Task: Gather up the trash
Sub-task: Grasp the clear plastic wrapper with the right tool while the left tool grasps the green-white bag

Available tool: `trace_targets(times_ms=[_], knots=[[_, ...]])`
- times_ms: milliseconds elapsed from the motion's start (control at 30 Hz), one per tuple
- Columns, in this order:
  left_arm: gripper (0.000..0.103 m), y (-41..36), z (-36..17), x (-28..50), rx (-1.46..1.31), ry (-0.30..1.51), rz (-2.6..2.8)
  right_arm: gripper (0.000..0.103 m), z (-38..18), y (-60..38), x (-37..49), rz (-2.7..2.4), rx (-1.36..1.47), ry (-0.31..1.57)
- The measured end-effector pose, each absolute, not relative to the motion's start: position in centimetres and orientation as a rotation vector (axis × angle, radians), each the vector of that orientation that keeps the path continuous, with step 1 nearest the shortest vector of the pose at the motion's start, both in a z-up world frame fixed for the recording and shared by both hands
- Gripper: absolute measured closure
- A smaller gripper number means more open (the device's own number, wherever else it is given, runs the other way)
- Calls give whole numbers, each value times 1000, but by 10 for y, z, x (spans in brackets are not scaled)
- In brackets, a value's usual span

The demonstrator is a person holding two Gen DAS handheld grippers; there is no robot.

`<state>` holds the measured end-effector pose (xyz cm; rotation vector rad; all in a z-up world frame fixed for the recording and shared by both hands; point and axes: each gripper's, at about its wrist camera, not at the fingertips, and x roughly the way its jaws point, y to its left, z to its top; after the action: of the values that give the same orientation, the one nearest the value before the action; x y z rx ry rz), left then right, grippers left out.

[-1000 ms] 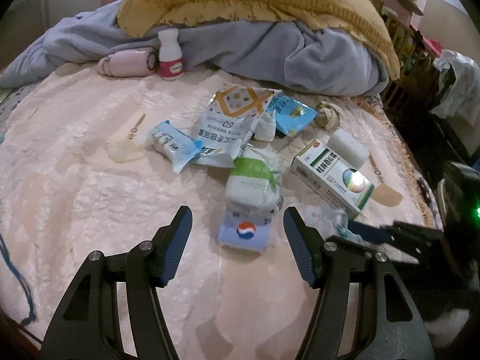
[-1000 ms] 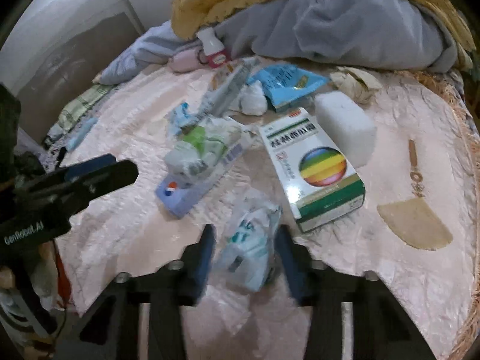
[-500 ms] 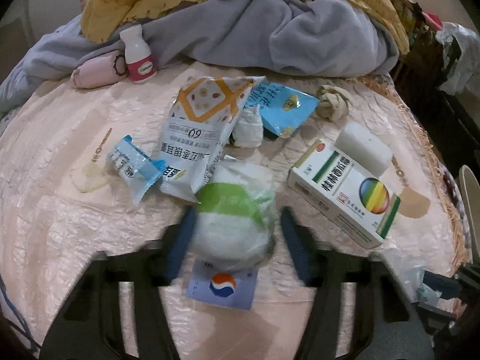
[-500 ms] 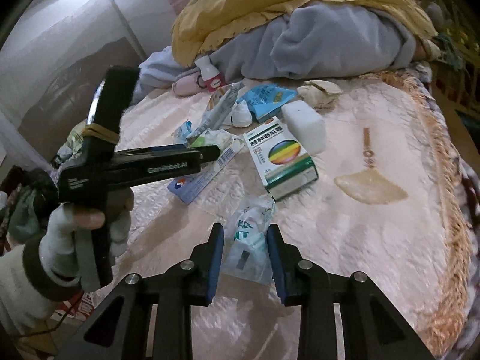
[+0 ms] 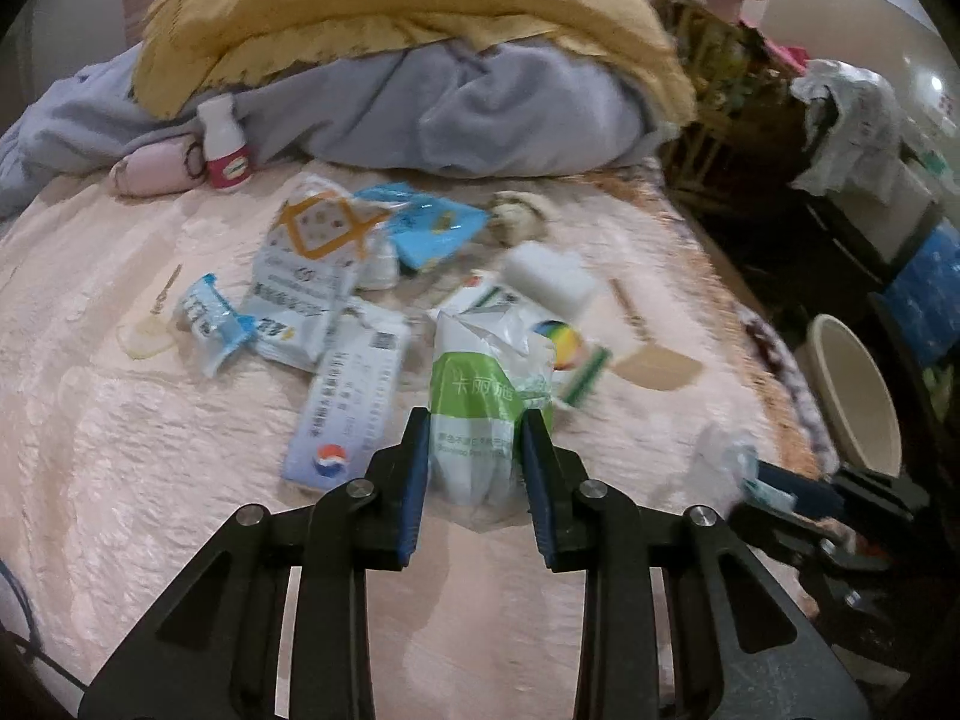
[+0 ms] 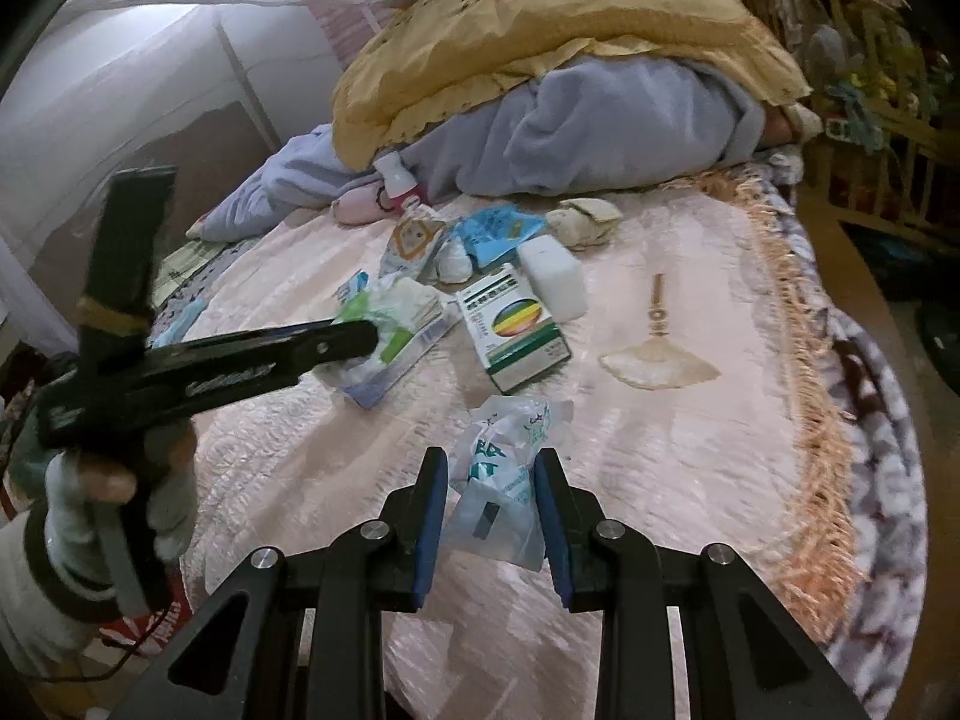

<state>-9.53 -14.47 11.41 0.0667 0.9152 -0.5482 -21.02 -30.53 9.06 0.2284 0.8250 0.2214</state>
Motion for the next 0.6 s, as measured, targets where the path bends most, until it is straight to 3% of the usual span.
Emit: trace_targets(times_ms=[600], knots=[[76, -212, 139, -147, 137, 858, -676, 74, 108, -365, -254, 81, 273, 767]])
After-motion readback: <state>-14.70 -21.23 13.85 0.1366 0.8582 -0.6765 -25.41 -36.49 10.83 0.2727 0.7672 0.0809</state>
